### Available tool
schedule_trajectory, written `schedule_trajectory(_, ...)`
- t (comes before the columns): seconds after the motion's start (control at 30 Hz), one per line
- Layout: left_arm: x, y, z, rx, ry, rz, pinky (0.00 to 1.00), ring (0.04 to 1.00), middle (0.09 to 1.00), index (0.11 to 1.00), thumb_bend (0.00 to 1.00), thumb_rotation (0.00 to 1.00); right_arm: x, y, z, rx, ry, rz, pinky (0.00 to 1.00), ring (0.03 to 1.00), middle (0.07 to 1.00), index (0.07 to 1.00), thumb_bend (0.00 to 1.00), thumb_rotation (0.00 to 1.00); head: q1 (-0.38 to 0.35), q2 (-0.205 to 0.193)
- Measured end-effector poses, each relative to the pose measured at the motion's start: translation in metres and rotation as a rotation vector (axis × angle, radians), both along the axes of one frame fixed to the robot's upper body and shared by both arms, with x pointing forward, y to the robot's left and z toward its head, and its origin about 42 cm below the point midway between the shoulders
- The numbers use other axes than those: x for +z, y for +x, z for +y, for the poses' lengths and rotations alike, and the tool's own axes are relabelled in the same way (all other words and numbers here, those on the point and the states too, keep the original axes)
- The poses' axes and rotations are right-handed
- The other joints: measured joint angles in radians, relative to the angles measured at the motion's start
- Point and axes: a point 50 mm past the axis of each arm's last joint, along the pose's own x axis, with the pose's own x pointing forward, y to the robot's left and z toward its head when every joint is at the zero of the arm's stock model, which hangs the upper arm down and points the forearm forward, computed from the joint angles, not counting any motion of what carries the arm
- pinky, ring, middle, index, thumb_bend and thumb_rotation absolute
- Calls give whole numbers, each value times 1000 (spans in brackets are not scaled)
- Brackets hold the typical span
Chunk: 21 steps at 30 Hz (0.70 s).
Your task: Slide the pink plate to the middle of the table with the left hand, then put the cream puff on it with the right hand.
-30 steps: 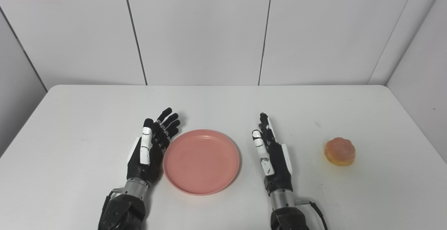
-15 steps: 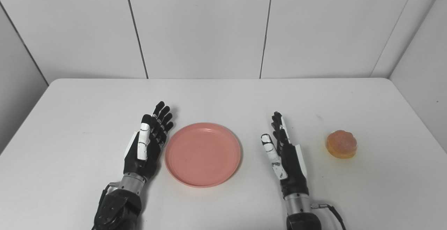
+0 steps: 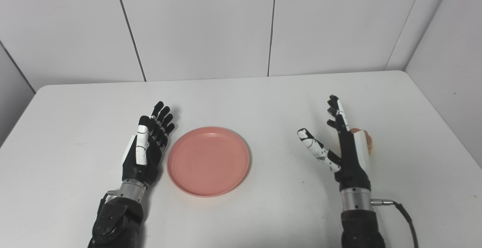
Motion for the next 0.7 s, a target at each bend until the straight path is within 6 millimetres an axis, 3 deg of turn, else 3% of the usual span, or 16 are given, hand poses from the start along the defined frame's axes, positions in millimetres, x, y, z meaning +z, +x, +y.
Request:
schedule_trajectory(0.13,0,1,2,-4,-15,-1,1000,1000,1000,977,700,965,3,1,-12,-46,-86,14,824,867,866,889,815,358,-43,-9)
schedule_trajectory(0.37,1,4,7,-14,-17,-2,1000,1000,1000,988,694,987,5,3,-25,-133,-201,48,763,836,837,854,846,281,-72,-12)
schedule_trajectory(0.53,1,7,12,-15,-17,-2,1000,1000,1000,984,692,985,5,5,-28,-183,-225,80,756,843,861,865,854,278,-103,-15)
schedule_trajectory(0.7,2,8,17,-24,-26,-6,1000,1000,1000,989,690,976,0,10,-38,-255,-281,118,728,832,872,880,863,344,-129,-17)
